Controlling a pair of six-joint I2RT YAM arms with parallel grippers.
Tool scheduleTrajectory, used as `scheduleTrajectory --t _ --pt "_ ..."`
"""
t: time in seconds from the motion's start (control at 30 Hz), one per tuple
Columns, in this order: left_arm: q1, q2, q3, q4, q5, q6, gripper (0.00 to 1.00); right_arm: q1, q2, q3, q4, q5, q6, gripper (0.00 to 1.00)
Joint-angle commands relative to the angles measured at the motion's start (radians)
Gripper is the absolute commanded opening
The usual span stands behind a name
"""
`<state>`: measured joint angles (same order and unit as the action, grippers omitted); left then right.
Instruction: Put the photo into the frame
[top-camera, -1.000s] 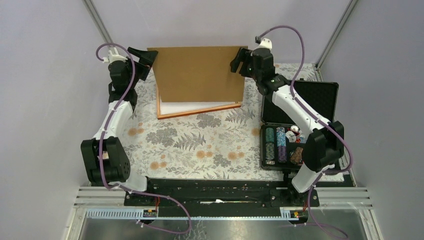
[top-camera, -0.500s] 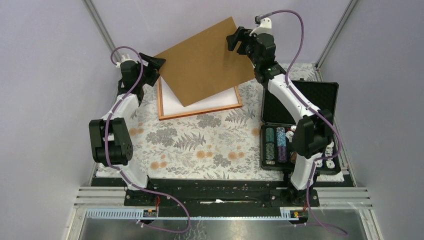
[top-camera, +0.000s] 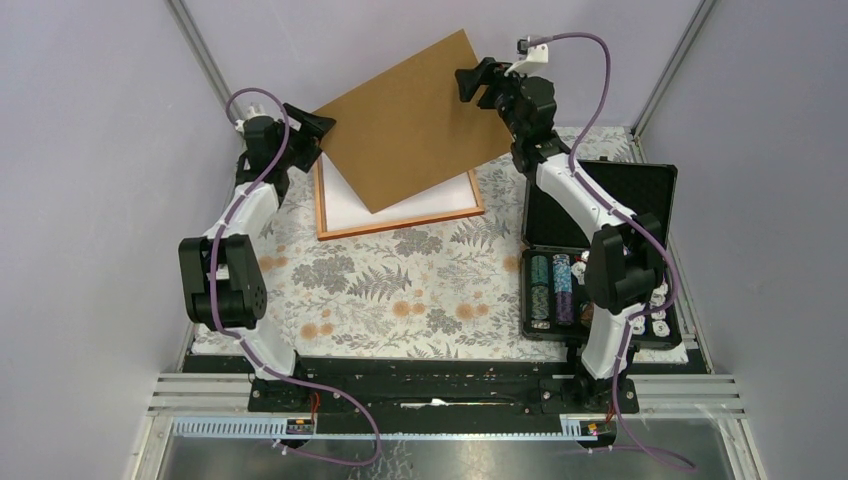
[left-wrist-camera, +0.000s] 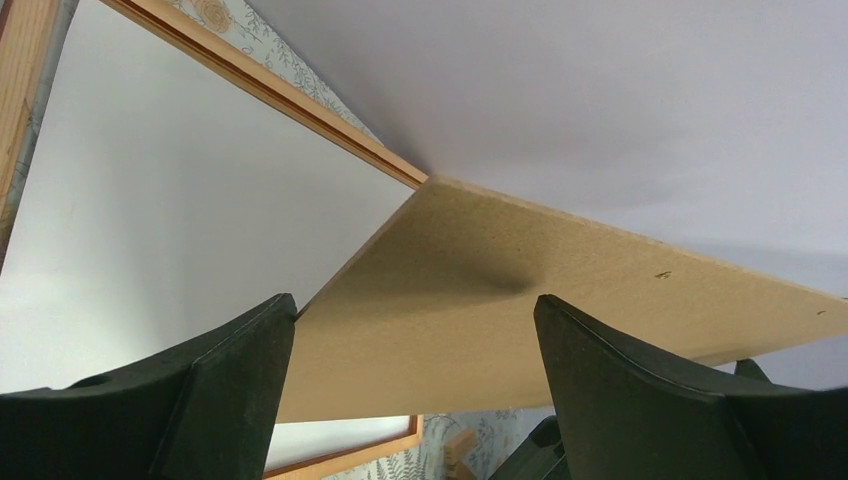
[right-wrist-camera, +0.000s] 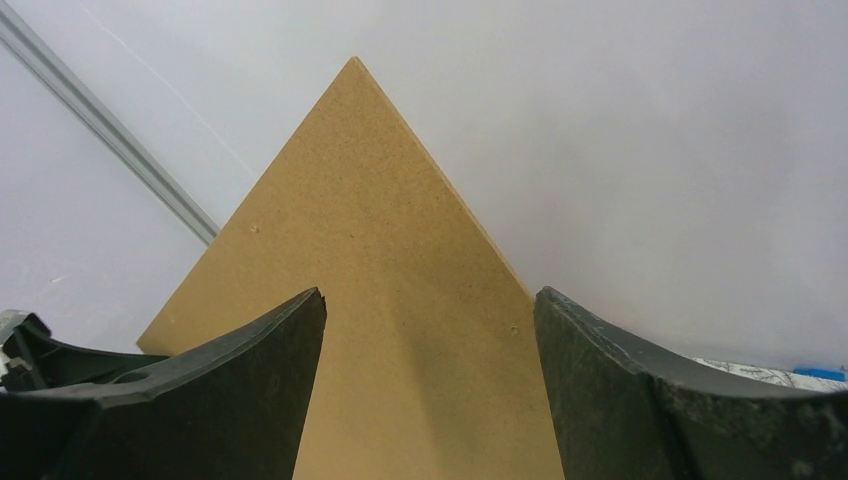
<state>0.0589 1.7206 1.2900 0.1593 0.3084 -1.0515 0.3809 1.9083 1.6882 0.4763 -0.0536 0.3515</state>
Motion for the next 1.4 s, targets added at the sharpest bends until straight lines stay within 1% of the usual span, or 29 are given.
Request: scheduleTrajectory --t 0.0,0.1,0.2,0.37,0.53,0.67,0.9,0.97,1.03,1.07,1.13,1.17,1.2,1.27,1.37 --pt "-0.136 -0.161 0.064 0.146 0.28 -0.041 0.9 0.082 -0.017 -0.088 -0.005 -0.267 0.15 0.81" --pt "-0.157 -0.226 0.022 0.13 0.29 0.002 0.89 0.082 -0.045 -0.146 0.059 -0.3 0.198 0.81" --pt "-0.178 -0.299 -0.015 0.093 0.276 0.061 0.89 0.082 -0.08 -0.227 0.183 -0.346 0.218 0.81" --pt "-0.212 -0.407 -0.116 0.069 0.258 0.148 0.89 0.082 -0.138 -0.382 0.369 -0.38 0.222 0.8" --pt "-0.231 -0.475 -0.214 0.06 0.284 0.183 0.88 0.082 -0.178 -0.539 0.518 -0.435 0.225 0.78" --pt "-0.26 -0.536 -0.285 0.054 0.29 0.202 0.88 0.083 -0.232 -0.648 0.564 -0.438 0.211 0.77" --pt "-0.295 -0.646 -0.412 0.026 0.283 0.194 0.88 0.089 -0.323 -0.765 0.566 -0.433 0.21 0.77" --pt "-0.301 -0.69 -0.453 0.017 0.282 0.194 0.88 0.094 -0.351 -0.789 0.532 -0.399 0.224 0.77" --pt "-0.304 -0.737 -0.486 -0.025 0.28 0.216 0.89 0.099 -0.407 -0.805 0.405 -0.302 0.272 0.79" --pt "-0.304 -0.762 -0.498 -0.059 0.279 0.235 0.91 0.101 -0.435 -0.801 0.288 -0.247 0.304 0.81" --pt "-0.305 -0.814 -0.523 -0.134 0.265 0.282 0.94 0.106 -0.486 -0.772 0.012 -0.205 0.331 0.86" --pt "-0.304 -0.834 -0.541 -0.156 0.266 0.296 0.94 0.11 -0.513 -0.78 -0.068 -0.2 0.341 0.9" --pt "-0.304 -0.851 -0.565 -0.158 0.275 0.303 0.95 0.111 -0.547 -0.807 -0.115 -0.197 0.359 0.93" --pt "-0.305 -0.872 -0.608 -0.154 0.307 0.298 0.96 0.112 -0.629 -0.887 -0.158 -0.19 0.411 0.99" --pt "-0.306 -0.89 -0.65 -0.141 0.334 0.286 0.98 0.111 -0.748 -0.954 -0.264 -0.17 0.463 1.0"
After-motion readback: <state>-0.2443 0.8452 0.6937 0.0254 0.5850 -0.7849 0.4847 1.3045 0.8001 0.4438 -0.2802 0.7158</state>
